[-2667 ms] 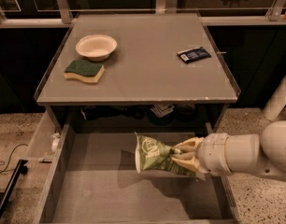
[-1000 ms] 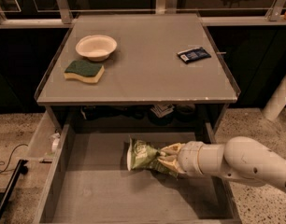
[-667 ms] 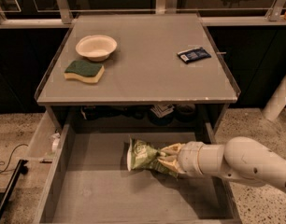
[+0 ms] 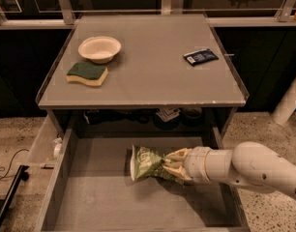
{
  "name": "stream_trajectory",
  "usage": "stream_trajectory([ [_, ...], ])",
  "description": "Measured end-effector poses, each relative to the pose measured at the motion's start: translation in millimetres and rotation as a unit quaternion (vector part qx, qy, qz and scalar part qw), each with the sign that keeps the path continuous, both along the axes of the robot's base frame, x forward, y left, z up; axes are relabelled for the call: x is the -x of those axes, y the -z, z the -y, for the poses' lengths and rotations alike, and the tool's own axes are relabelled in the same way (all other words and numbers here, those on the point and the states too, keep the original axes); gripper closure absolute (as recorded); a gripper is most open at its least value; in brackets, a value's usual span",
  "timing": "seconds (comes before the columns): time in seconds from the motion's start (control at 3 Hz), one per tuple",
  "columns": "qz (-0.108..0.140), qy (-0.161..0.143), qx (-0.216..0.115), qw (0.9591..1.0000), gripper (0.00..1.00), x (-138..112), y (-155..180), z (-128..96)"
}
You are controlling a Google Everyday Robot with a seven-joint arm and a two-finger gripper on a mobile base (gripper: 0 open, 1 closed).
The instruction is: Place green jalapeno chip bag into top drawer
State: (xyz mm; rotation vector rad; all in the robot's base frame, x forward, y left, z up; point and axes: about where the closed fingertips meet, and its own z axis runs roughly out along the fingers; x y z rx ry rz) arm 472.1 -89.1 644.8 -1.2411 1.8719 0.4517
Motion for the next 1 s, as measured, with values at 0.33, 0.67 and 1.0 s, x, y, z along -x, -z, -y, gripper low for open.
stream_trajectory([
  [0.33, 0.0, 0.0, 0.0, 1.0, 0.11, 0.0, 0.0, 0.0],
  [0.67, 0.0, 0.0, 0.0, 1.0, 0.0, 0.0, 0.0, -0.1],
  [1.0, 0.0, 0.0, 0.0, 1.0, 0.0, 0.0, 0.0, -0.1],
])
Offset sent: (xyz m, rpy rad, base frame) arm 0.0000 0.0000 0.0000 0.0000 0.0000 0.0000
